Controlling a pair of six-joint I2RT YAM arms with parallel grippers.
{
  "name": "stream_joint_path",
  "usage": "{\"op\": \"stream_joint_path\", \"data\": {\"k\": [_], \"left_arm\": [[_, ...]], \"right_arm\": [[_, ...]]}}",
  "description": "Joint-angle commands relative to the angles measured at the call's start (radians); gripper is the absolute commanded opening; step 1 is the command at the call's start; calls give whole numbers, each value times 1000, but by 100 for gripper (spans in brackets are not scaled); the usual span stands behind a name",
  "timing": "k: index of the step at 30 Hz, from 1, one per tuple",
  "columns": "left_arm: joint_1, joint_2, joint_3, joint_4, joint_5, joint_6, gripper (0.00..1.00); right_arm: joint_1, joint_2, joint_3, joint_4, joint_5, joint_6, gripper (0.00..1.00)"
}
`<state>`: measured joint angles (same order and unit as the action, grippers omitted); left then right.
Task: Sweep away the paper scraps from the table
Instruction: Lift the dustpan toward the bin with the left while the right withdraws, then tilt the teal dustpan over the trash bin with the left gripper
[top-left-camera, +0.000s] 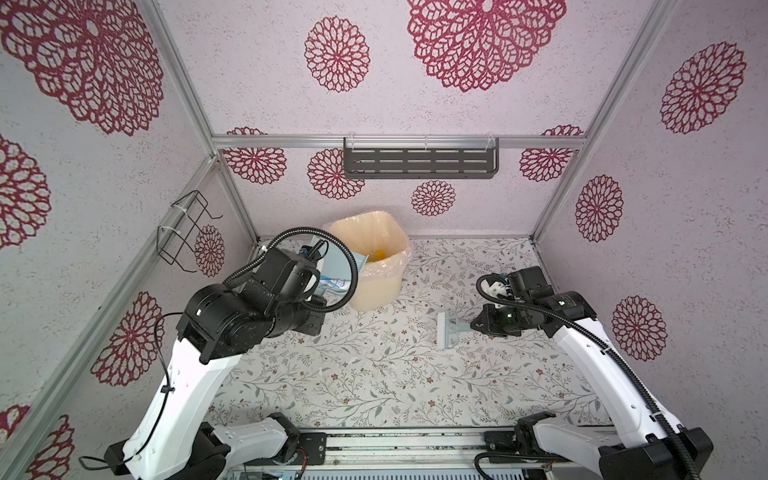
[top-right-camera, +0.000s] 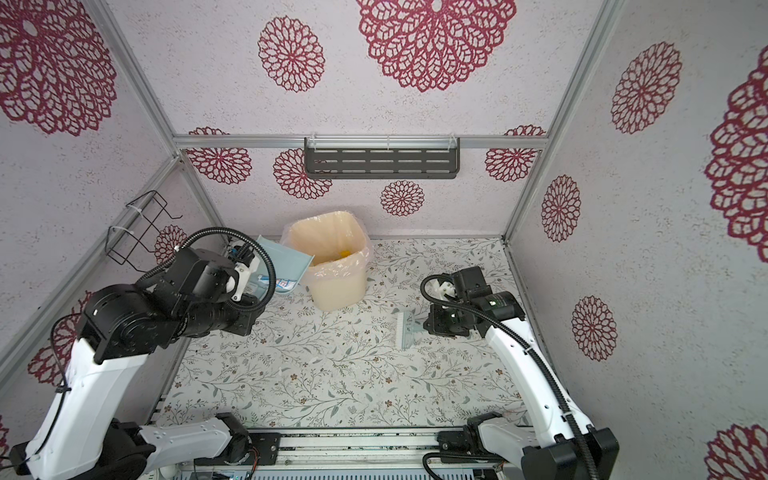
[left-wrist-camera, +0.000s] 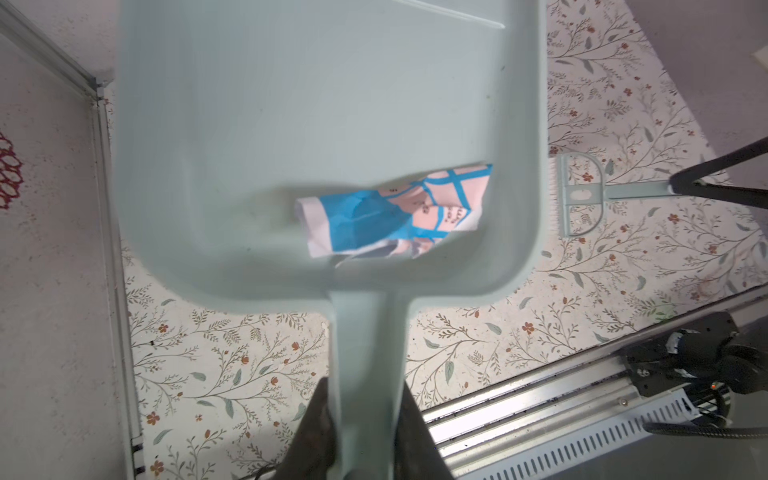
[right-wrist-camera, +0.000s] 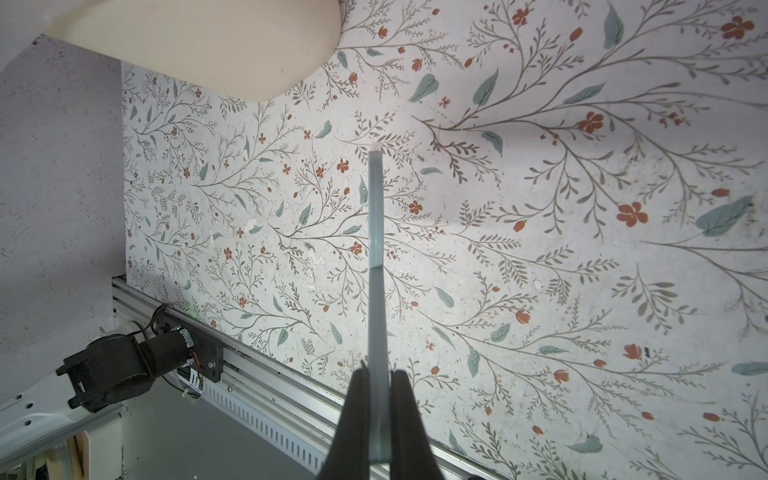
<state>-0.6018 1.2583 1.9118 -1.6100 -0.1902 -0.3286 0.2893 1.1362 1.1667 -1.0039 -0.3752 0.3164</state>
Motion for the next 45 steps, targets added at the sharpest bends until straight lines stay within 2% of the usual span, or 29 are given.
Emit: {"op": "stream_joint_path", "data": {"k": [1, 7, 16, 21, 30, 39, 45], "left_arm": [[88, 56, 47, -28, 68, 134, 0], [211, 159, 124, 56, 137, 228, 0], [220, 396, 258, 50, -34, 350, 0], [217, 483, 340, 61, -89, 422, 0], [190, 553, 330, 92, -268, 588, 0], [114, 601, 298, 229, -522, 783, 0], [73, 600, 228, 437, -683, 1022, 0]], "right_arm": [[-9, -26, 4, 17, -29, 13, 0], [-12, -22, 2, 20, -42, 9, 0], [-24, 0, 55, -2, -30, -14, 0], [-32, 25, 89, -20, -31, -29, 0], [-58, 98, 147, -67, -37, -89, 0], [-62, 148, 159, -57, -68, -97, 0], [-64, 154, 167, -68, -74, -102, 0]]}}
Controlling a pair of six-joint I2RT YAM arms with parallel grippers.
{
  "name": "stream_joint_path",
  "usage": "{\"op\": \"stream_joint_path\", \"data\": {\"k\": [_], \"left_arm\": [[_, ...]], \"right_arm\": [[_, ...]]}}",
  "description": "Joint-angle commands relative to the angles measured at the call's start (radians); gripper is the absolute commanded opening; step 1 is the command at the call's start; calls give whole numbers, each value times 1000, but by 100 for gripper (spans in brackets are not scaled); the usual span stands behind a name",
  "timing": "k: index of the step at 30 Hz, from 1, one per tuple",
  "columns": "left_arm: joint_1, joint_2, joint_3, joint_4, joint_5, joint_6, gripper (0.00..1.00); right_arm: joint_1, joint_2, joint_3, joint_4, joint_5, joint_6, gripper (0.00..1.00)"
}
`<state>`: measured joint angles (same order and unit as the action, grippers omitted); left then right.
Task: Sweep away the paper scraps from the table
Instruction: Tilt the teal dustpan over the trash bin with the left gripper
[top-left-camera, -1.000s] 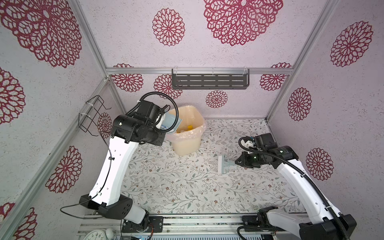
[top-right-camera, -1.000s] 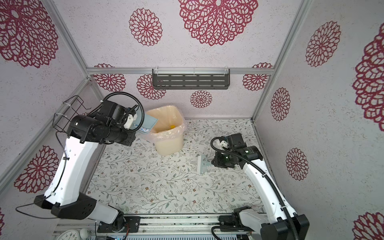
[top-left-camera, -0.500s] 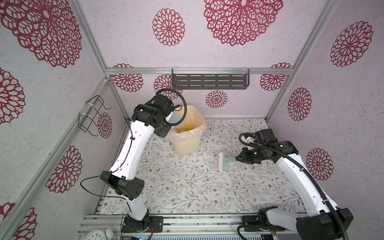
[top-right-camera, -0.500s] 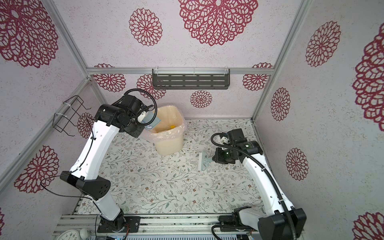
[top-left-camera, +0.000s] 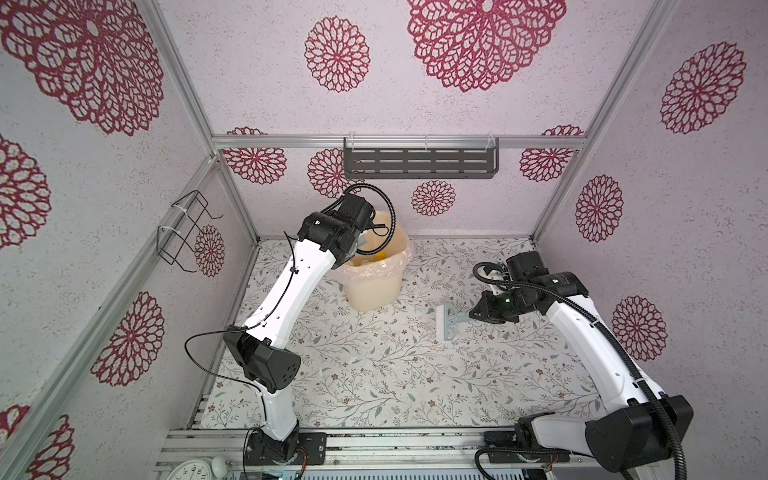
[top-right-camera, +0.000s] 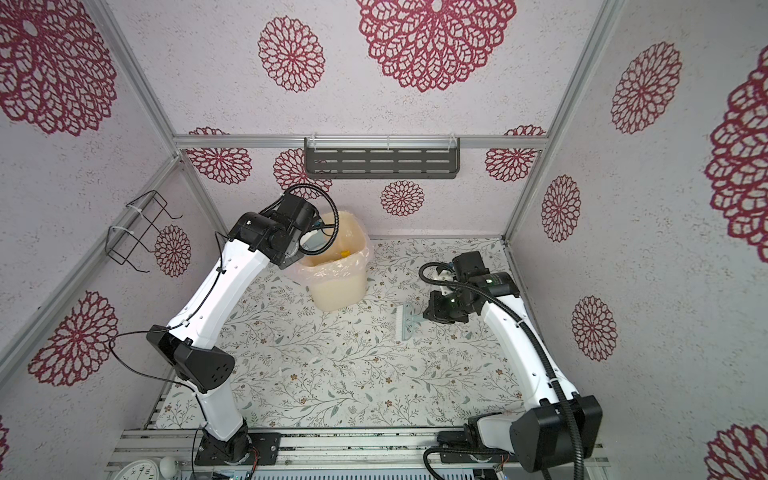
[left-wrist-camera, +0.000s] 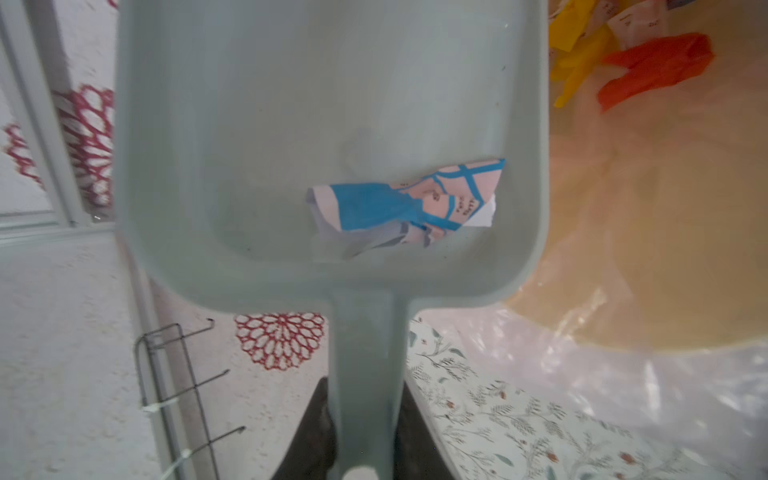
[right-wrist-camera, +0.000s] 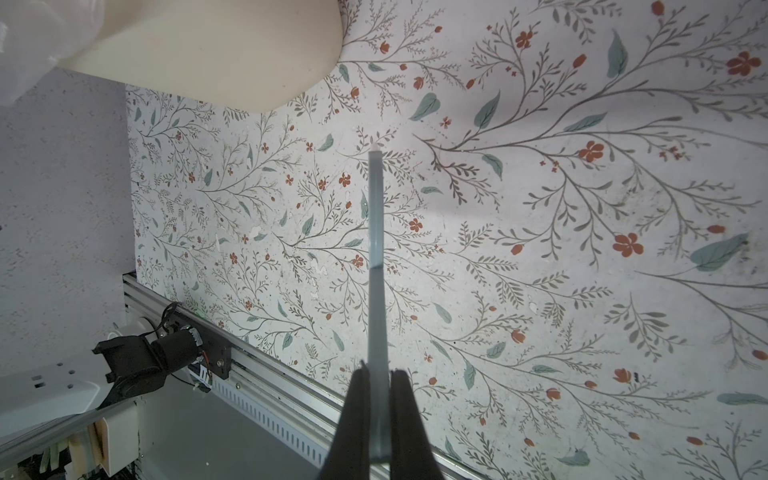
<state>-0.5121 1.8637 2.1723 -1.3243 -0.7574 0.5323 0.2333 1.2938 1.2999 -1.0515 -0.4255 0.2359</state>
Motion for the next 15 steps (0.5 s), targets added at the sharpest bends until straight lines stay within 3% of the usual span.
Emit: {"op": "stream_joint_path", "data": {"k": [1, 15], "left_arm": [[-20, -8, -50, 190, -130, 199, 0], [-49, -45, -195, 366, -193, 375, 0]], "right_arm": [[-8, -5, 37, -25, -24, -23, 0], [-13, -2, 42, -30, -33, -33, 0]]}}
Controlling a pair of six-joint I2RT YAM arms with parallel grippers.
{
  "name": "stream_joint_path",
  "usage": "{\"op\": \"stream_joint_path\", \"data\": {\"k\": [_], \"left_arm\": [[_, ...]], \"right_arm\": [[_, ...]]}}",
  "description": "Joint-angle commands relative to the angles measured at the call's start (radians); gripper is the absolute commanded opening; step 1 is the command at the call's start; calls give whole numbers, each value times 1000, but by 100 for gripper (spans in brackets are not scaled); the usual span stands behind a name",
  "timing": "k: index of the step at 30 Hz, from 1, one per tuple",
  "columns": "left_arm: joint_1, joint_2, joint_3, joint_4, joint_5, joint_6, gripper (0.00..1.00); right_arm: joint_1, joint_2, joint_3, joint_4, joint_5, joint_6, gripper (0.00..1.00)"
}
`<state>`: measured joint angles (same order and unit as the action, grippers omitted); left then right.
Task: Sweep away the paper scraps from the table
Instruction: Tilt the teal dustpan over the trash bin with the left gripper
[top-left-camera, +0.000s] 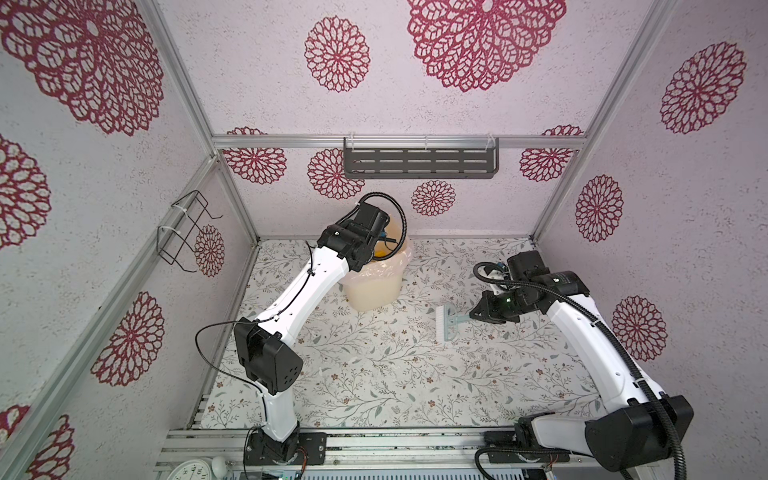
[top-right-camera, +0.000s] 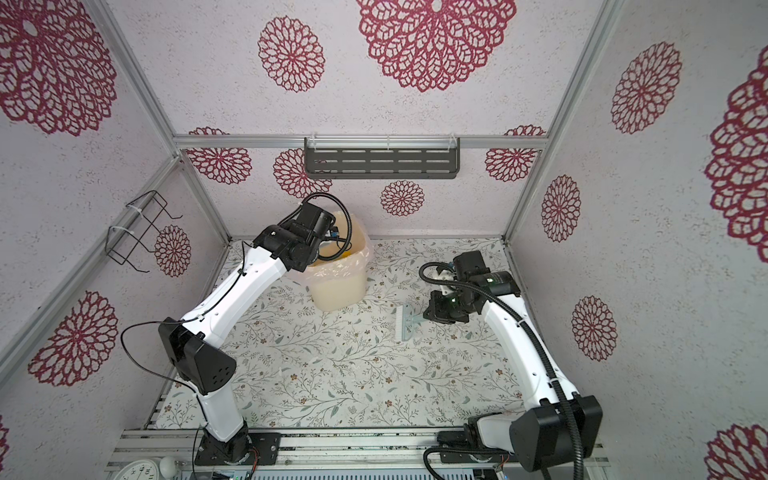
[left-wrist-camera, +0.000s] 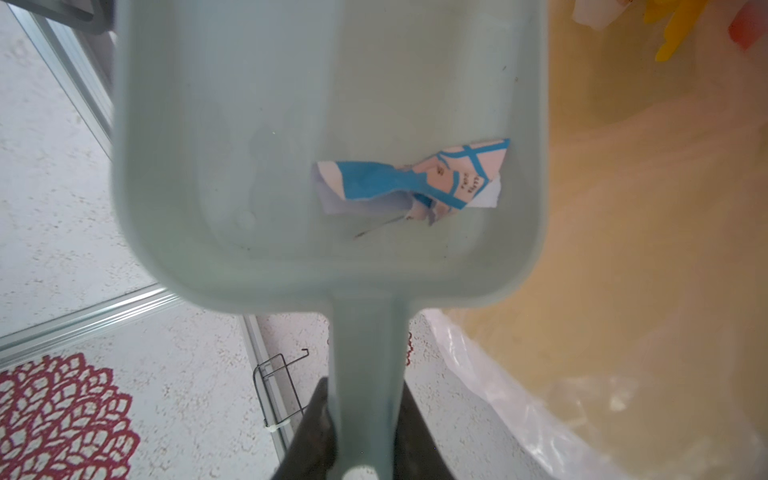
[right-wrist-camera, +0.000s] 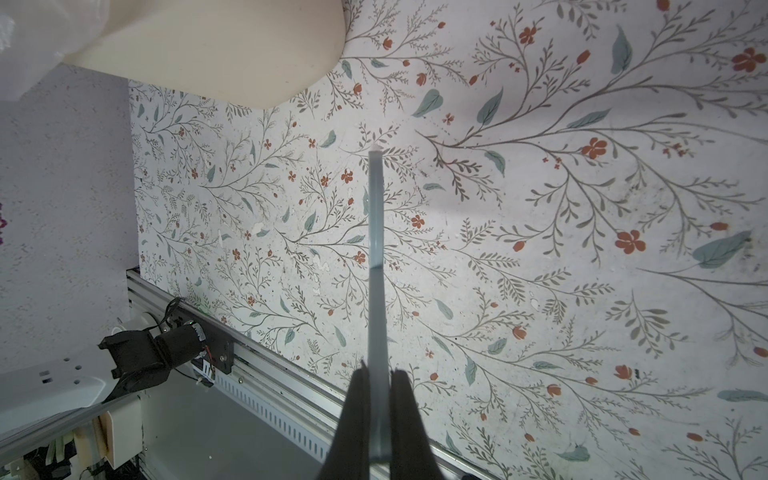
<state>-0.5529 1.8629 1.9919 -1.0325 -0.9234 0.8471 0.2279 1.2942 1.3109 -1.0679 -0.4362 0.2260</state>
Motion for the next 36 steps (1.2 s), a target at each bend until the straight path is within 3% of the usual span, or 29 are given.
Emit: {"op": "stream_joint_path", "data": {"k": [1, 8, 14, 20, 29, 36], "left_arm": [[-8, -49, -20, 80, -30, 70, 0], [-32, -91, -112, 228, -63, 212, 0], [-64, -146, -259, 488, -93, 437, 0], [-65, -163, -289, 520, -87, 475, 0], [-43, -166, -244, 489, -106, 394, 0], [-50, -172, -55, 227, -49, 48, 0]], "right_arm": [[-7, -3, 33, -14, -21, -23, 0], [-7, 1, 45, -20, -21, -25, 0], [-9, -5, 49, -24, -21, -25, 0], [-10, -9, 51, -26, -19, -26, 0], [-13, -15, 43, -21, -13, -29, 0], [-38, -24, 35, 9, -9, -22, 0]]}}
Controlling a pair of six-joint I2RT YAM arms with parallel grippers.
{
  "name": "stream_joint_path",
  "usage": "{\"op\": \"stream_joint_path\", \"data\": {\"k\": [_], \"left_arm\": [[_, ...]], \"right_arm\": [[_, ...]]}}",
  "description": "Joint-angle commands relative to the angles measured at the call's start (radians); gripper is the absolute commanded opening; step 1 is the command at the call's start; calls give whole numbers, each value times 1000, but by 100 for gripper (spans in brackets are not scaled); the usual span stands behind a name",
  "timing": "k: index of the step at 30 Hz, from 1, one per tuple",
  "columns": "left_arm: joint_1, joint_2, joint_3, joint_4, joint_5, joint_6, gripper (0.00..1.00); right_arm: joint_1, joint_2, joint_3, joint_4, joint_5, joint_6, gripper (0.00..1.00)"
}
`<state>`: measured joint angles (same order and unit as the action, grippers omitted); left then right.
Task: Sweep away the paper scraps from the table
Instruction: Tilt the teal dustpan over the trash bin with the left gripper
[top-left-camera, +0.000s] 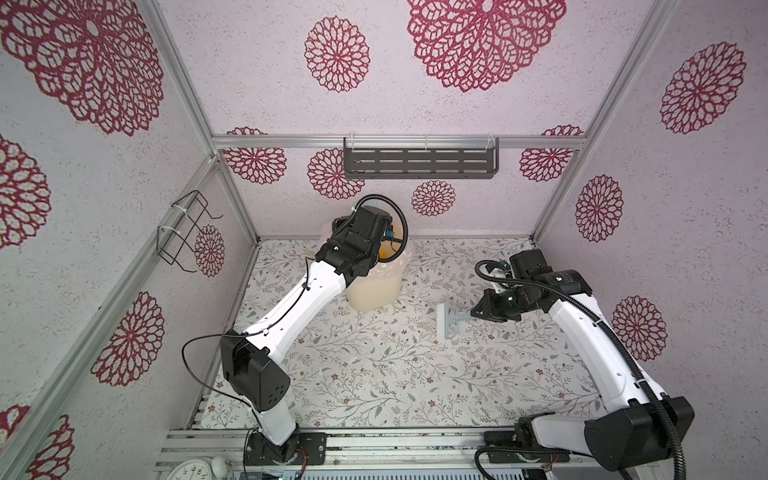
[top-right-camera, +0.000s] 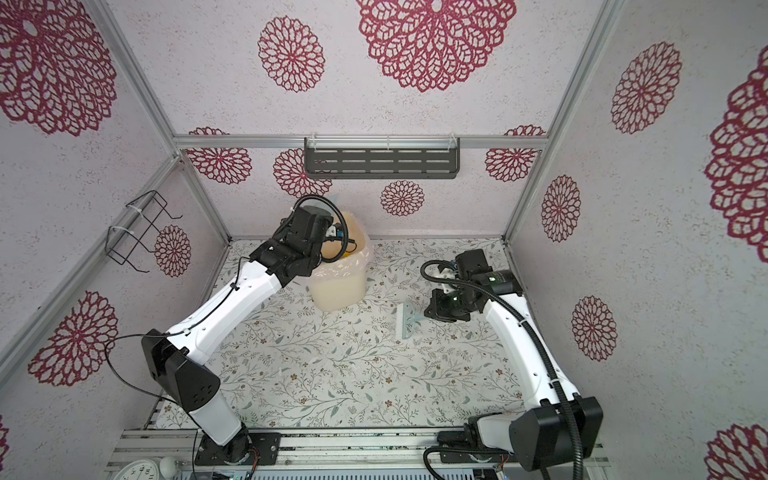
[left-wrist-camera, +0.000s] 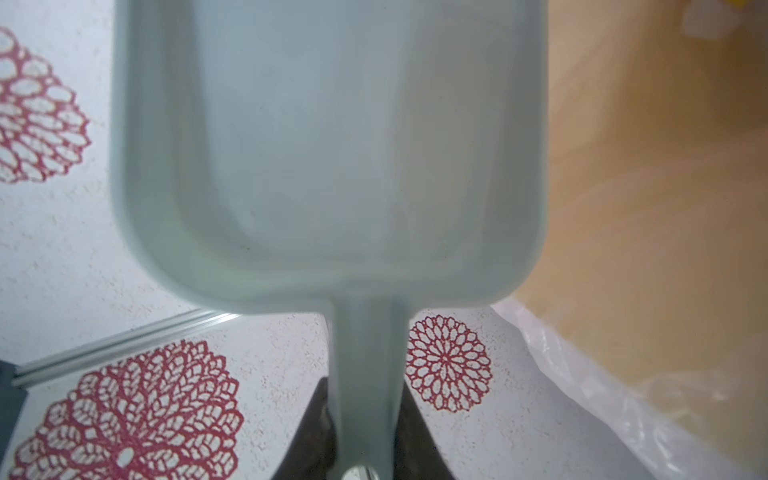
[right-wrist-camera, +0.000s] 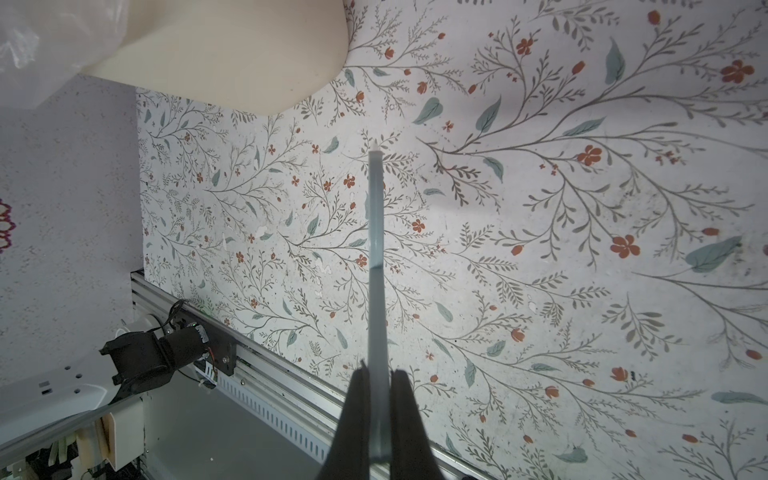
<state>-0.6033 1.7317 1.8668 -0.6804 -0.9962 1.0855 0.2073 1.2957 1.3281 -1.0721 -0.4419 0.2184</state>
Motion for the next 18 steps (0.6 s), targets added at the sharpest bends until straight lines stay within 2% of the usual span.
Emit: {"op": "stream_joint_path", "data": {"k": [1, 6, 14, 18], "left_arm": [[-1, -48, 95, -173, 37, -258, 0], [-7, -148, 86, -338, 130, -629, 0], [26, -441, -198, -439, 219, -1122, 0], [63, -589, -364, -456, 258, -1306, 0]], "right_arm": [[-26, -27, 17, 18, -1, -13, 0], [-100, -40, 0, 81, -1, 5, 0], [-186, -73, -111, 356, 2, 132, 0], [-199, -92, -206, 538, 12, 211, 0]]}}
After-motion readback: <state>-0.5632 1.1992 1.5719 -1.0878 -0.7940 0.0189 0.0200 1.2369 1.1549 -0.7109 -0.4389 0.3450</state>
